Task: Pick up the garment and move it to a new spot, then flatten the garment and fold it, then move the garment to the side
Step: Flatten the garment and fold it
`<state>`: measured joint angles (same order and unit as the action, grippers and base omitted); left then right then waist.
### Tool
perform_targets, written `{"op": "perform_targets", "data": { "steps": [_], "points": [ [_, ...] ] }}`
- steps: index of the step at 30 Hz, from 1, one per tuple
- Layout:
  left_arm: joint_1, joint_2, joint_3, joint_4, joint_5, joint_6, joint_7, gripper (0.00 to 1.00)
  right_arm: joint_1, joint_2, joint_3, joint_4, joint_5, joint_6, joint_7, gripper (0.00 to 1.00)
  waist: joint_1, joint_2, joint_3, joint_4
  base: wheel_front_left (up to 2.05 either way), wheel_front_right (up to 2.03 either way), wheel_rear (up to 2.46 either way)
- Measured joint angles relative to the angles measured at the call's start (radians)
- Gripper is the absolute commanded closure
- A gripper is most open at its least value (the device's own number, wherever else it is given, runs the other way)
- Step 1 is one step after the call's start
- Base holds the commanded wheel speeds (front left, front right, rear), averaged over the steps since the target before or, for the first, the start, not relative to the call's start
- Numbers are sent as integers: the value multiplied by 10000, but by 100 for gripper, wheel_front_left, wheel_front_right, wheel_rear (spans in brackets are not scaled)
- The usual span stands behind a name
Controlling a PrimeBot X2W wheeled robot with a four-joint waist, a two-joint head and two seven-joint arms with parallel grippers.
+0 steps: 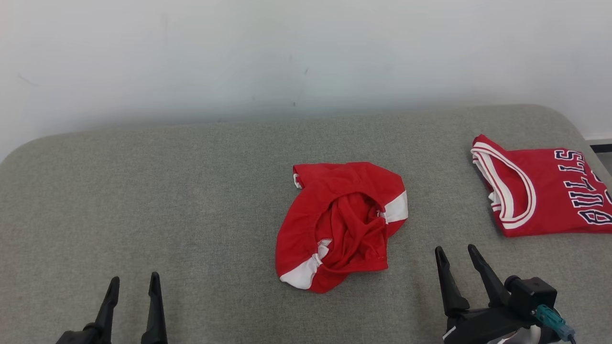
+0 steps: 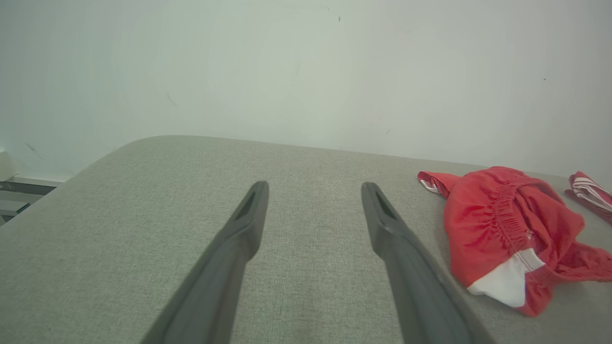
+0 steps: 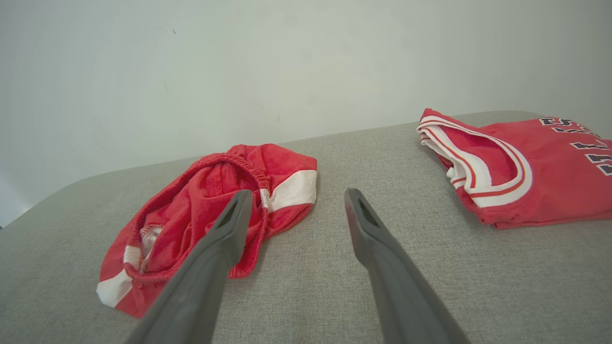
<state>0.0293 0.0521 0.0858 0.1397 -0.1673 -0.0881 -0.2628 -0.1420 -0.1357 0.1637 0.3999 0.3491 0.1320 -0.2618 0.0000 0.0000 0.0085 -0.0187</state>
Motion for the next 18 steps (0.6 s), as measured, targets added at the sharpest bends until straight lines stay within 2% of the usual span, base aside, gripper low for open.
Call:
{"op": "perform_targets", "data": {
  "steps": [18],
  "points": [
    [-263,-10,-341,38,33,-79,-2,0,-69,-40,134,12,48,0,0,0,0,0,117,-308,0,0,0]
  ]
}}
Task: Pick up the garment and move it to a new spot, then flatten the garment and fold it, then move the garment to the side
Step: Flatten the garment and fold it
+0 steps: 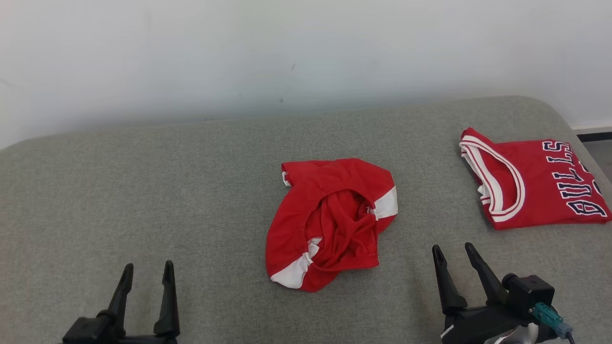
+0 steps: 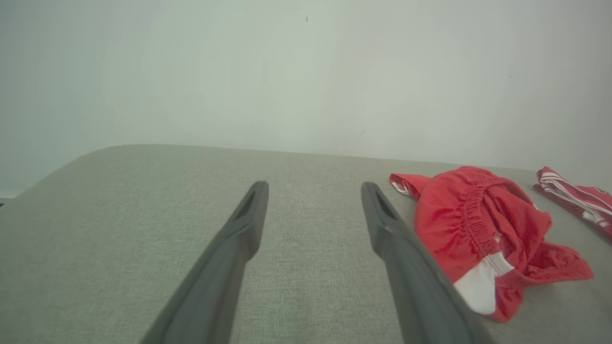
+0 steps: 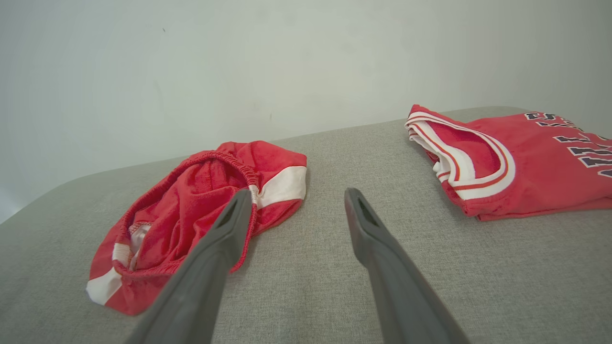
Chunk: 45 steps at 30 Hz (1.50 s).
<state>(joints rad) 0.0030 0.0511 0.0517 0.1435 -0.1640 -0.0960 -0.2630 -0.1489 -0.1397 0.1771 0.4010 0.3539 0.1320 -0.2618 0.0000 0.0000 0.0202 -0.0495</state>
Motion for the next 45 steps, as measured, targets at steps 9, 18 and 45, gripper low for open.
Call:
{"op": "perform_targets", "data": {
  "steps": [9,18,45],
  "points": [
    [-2058,138,-1716,1049,-280,-290,255,0,-240,104,38,-113,-4,0,-17,0,0,0,368,-469,0,0,0],
    [-4271,81,-4349,2424,-1354,-351,667,0,-554,265,15,-207,-10,0,-21,0,1,0,893,-1381,0,0,0],
    [-6475,-17,-5444,5990,-1996,1166,1833,0,-715,738,-136,-430,-10,0,-21,0,2,1,2364,-3746,0,0,0]
  ]
}}
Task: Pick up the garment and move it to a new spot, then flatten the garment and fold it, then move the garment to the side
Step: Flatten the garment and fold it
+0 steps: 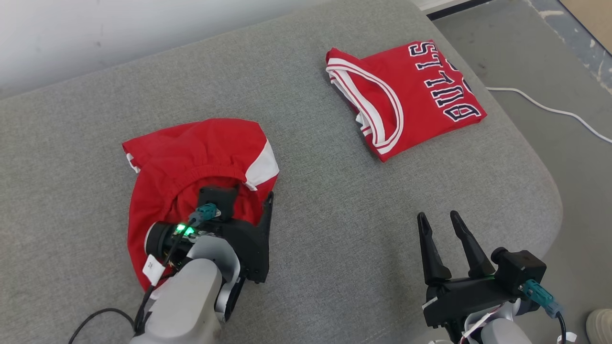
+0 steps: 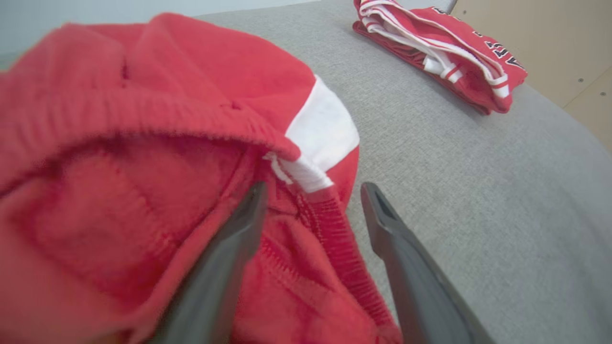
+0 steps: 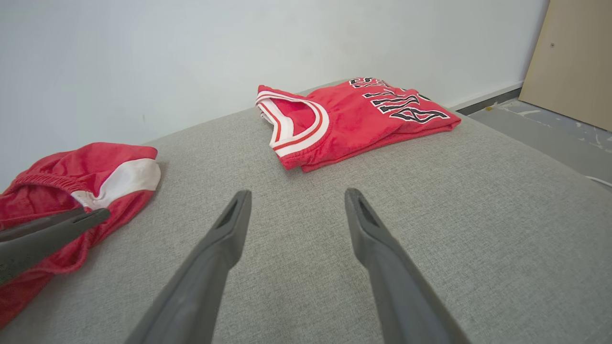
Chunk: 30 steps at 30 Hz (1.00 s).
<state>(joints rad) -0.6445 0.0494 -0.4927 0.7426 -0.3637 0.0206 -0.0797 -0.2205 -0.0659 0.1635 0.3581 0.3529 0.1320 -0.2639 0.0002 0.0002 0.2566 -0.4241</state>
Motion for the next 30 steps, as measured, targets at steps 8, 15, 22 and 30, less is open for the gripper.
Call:
{"op": "perform_targets", "data": {
  "steps": [8,15,22,30],
  "points": [
    [-48,0,31,341,-290,67,-75,0,-34,23,36,46,-35,0,0,0,-1,0,-64,89,0,0,0],
    [-426,6,-121,913,-673,73,69,57,-193,-12,301,119,-25,0,0,0,-2,-1,-130,-118,0,0,0],
    [-923,-2,-330,945,-1352,104,-435,100,-172,-46,213,105,-19,0,0,0,-1,-1,-129,-425,0,0,0],
    [-1680,6,-780,-734,-2550,-571,-1197,100,89,-113,-81,115,-35,-2,-2,0,-1,0,-286,33,0,0,0]
  ]
}}
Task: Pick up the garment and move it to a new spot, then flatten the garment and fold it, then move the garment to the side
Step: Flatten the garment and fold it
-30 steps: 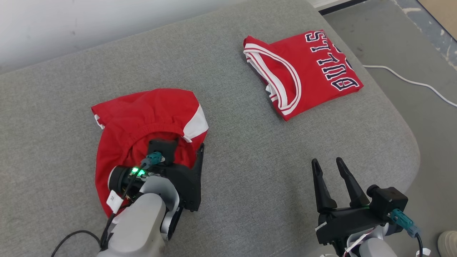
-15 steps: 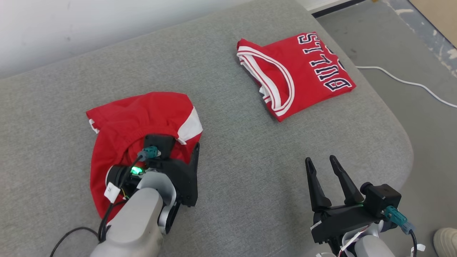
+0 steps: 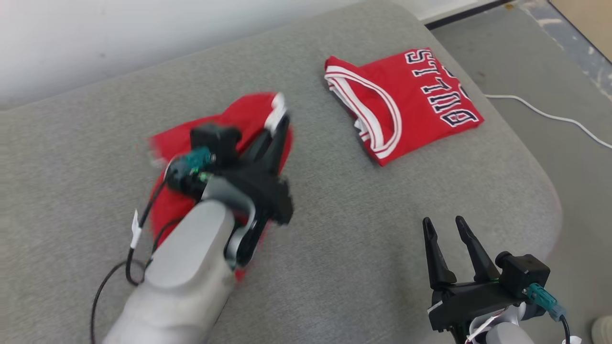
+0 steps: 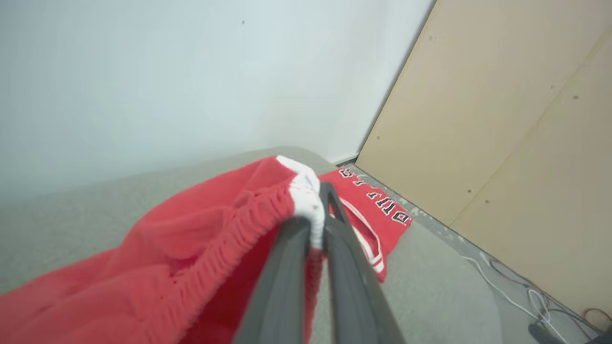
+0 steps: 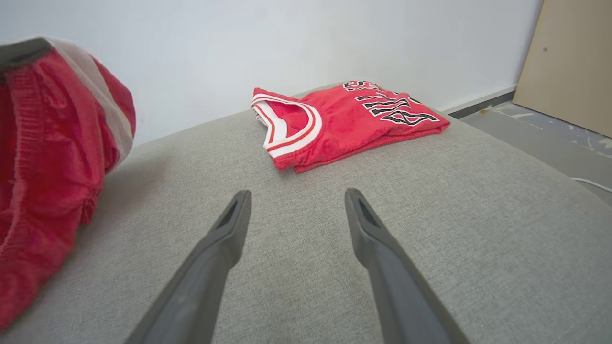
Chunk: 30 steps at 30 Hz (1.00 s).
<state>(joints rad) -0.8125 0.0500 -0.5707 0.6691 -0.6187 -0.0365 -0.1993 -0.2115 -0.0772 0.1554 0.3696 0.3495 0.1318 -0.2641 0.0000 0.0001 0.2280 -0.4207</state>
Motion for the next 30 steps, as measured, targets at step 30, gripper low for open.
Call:
{"op": "perform_targets", "data": {
  "steps": [30],
  "points": [
    [4725,3490,207,-4487,-1985,1478,1127,100,143,-261,-75,8,-127,2,2,0,-1,-1,-541,2899,0,0,0]
  ]
}}
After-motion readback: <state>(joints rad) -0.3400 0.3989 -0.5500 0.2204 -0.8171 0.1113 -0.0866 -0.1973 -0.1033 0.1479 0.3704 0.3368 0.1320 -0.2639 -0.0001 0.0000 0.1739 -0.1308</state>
